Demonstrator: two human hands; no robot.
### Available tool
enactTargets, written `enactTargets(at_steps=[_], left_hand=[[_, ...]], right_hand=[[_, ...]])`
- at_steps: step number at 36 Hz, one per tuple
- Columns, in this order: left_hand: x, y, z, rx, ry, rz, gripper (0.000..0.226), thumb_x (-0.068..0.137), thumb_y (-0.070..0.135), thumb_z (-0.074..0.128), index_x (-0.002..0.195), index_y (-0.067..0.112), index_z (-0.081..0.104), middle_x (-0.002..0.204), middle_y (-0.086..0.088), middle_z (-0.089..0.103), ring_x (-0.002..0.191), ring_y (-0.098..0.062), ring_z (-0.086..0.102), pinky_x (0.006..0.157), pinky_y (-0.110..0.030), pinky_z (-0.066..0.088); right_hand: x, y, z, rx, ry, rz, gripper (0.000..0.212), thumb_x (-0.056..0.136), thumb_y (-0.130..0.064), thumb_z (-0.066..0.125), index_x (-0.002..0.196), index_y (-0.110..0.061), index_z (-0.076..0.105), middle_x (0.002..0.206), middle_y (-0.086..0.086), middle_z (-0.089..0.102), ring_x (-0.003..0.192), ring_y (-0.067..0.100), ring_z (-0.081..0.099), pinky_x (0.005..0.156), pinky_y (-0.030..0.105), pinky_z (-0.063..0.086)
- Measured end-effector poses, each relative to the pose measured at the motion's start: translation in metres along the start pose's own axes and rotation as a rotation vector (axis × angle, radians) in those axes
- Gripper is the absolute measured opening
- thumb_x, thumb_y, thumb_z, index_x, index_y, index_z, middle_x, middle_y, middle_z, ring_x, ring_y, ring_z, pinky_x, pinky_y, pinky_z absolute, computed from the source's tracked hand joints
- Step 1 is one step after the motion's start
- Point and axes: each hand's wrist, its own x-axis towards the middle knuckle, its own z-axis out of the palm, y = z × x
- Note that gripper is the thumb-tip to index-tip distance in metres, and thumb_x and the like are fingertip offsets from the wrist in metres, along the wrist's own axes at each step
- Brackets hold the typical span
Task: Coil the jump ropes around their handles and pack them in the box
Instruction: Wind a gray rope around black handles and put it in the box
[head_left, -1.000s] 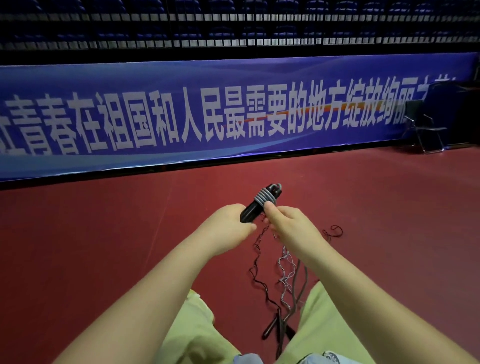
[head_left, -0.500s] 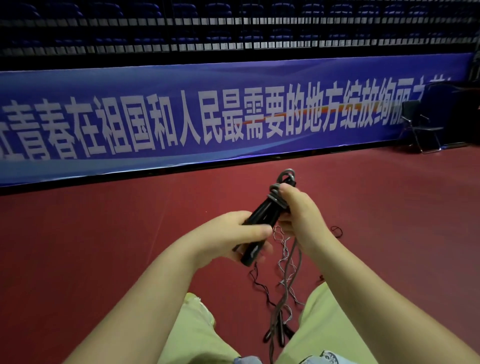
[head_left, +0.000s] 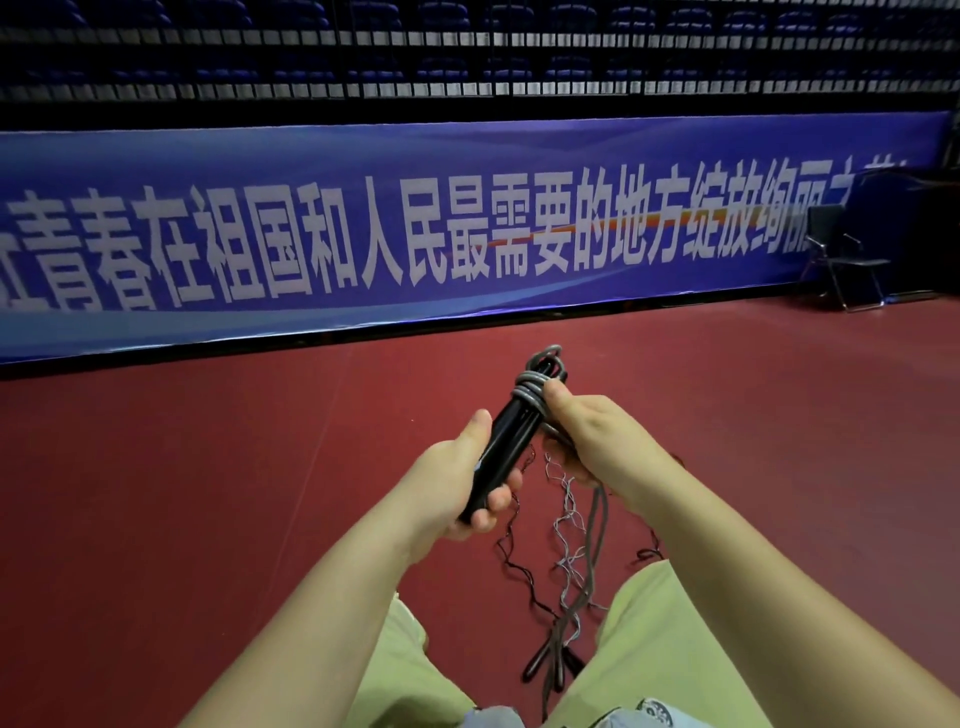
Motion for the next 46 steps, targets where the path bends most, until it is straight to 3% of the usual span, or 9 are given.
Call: enactTargets(at_steps=[6, 11, 14, 22, 29, 33, 38, 42, 46], left_hand=[[0.009, -0.004, -0.007, 0.303, 0.171, 0.145, 0.059, 0.1, 0.052, 0.026, 0.076, 0.01, 0.061, 0.053, 0.003, 0.054, 0.045, -0.016, 0.046, 0.054, -0.026, 0.04], [0.011, 0.001, -0.014, 0.583, 0.303, 0.228, 0.057, 0.096, 0.057, 0.026, 0.071, 0.014, 0.054, 0.063, -0.002, 0.061, 0.058, -0.024, 0.055, 0.067, -0.035, 0.046], [0.014, 0.004, -0.018, 0.681, 0.378, 0.249, 0.063, 0.095, 0.059, 0.025, 0.077, 0.009, 0.059, 0.074, -0.008, 0.065, 0.069, -0.027, 0.06, 0.073, -0.04, 0.048], [0.015, -0.002, -0.021, 0.718, 0.321, 0.205, 0.06, 0.096, 0.059, 0.025, 0.07, 0.015, 0.056, 0.064, -0.001, 0.059, 0.059, -0.021, 0.054, 0.067, -0.036, 0.046], [0.014, 0.003, -0.016, 1.047, 0.218, 0.164, 0.053, 0.096, 0.06, 0.021, 0.071, 0.02, 0.046, 0.067, 0.002, 0.049, 0.062, -0.019, 0.049, 0.057, -0.033, 0.033], [0.007, 0.011, -0.022, 1.074, 0.068, 0.142, 0.051, 0.098, 0.057, 0.023, 0.074, 0.018, 0.046, 0.068, 0.0, 0.046, 0.059, -0.018, 0.043, 0.059, -0.033, 0.032], [-0.006, 0.029, -0.033, 1.113, -0.108, 0.08, 0.054, 0.097, 0.058, 0.027, 0.076, 0.016, 0.054, 0.061, 0.003, 0.054, 0.052, -0.015, 0.046, 0.057, -0.028, 0.038], [-0.013, 0.039, -0.039, 1.075, -0.242, 0.073, 0.055, 0.097, 0.058, 0.027, 0.075, 0.017, 0.056, 0.059, 0.006, 0.054, 0.05, -0.014, 0.048, 0.057, -0.024, 0.039], [-0.018, 0.042, -0.036, 0.971, -0.356, 0.037, 0.054, 0.098, 0.055, 0.028, 0.076, 0.016, 0.057, 0.06, 0.003, 0.053, 0.053, -0.018, 0.046, 0.058, -0.025, 0.04]], right_hand=[[-0.001, 0.007, 0.012, -0.103, 0.152, 0.013, 0.06, 0.1, -0.048, 0.038, 0.047, -0.019, 0.038, 0.042, -0.006, 0.034, 0.036, 0.008, 0.025, 0.047, 0.029, 0.021], [-0.01, 0.01, 0.026, -0.027, 0.212, -0.053, 0.055, 0.102, -0.041, 0.035, 0.055, -0.013, 0.041, 0.047, -0.003, 0.034, 0.041, 0.009, 0.026, 0.049, 0.029, 0.02], [-0.015, 0.007, 0.032, -0.02, 0.183, -0.049, 0.057, 0.103, -0.04, 0.033, 0.05, -0.025, 0.046, 0.043, -0.008, 0.036, 0.039, 0.004, 0.029, 0.046, 0.023, 0.022], [-0.024, -0.005, 0.019, -0.69, 0.061, -0.121, 0.036, 0.1, -0.035, 0.041, 0.073, -0.013, 0.049, 0.061, -0.001, 0.048, 0.058, 0.02, 0.045, 0.051, 0.033, 0.028], [-0.021, -0.021, 0.003, -1.034, -0.072, -0.16, 0.029, 0.096, -0.022, 0.045, 0.067, -0.019, 0.043, 0.067, -0.002, 0.044, 0.068, 0.027, 0.048, 0.05, 0.029, 0.03], [-0.023, -0.033, -0.008, -1.085, -0.176, -0.231, 0.017, 0.094, -0.028, 0.05, 0.09, -0.021, 0.065, 0.078, 0.001, 0.063, 0.068, 0.023, 0.058, 0.056, 0.031, 0.042], [-0.033, -0.052, -0.001, -1.31, -0.273, -0.37, 0.011, 0.095, -0.028, 0.047, 0.093, -0.024, 0.058, 0.069, -0.003, 0.05, 0.062, 0.022, 0.051, 0.057, 0.028, 0.042], [-0.041, -0.069, -0.004, -1.295, -0.268, -0.499, 0.018, 0.094, -0.031, 0.052, 0.091, -0.028, 0.035, 0.066, -0.009, 0.044, 0.056, 0.014, 0.044, 0.051, 0.028, 0.037], [-0.036, -0.092, -0.019, -1.186, -0.52, -0.356, 0.013, 0.086, -0.035, 0.065, 0.081, -0.03, 0.054, 0.066, -0.012, 0.055, 0.055, 0.0, 0.05, 0.047, 0.018, 0.037]])
